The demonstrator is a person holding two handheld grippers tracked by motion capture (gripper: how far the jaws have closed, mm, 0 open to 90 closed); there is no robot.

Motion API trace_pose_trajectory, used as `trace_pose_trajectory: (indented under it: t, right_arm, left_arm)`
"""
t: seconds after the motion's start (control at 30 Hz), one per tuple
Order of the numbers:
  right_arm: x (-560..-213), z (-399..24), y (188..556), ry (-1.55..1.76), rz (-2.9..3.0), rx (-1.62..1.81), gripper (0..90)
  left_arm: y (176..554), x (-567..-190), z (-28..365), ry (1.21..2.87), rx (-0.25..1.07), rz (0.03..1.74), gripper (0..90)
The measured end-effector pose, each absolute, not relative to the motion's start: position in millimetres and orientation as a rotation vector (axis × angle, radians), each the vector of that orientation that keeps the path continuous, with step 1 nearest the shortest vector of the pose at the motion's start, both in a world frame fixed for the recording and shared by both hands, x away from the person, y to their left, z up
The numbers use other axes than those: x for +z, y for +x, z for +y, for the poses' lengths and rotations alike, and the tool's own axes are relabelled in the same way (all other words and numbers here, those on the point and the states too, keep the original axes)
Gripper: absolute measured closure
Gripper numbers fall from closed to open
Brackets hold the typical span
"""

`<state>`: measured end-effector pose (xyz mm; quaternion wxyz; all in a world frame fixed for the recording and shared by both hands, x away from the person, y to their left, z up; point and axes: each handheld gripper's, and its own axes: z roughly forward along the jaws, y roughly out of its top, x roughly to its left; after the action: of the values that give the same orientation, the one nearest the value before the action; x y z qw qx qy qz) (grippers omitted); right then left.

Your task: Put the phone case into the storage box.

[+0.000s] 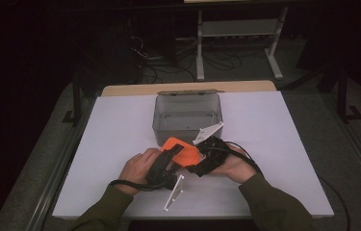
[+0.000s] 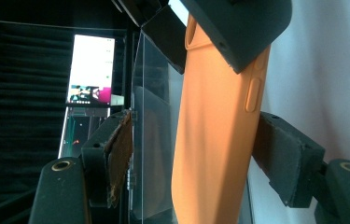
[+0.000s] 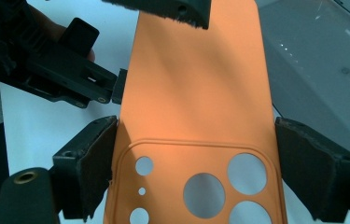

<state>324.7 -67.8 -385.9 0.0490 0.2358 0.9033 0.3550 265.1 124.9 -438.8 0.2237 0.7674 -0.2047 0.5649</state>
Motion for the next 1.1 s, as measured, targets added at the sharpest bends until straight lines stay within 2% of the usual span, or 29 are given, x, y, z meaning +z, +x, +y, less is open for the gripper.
trace_pose_trajectory:
  t: [1.1]
  right_arm:
    - [-385.2,-67.0,327.0,0.755,2.758,1.102,15.1]
  left_arm:
    - [261.9,-438.5,125.0,2.106,1.568,-0.596,54.1]
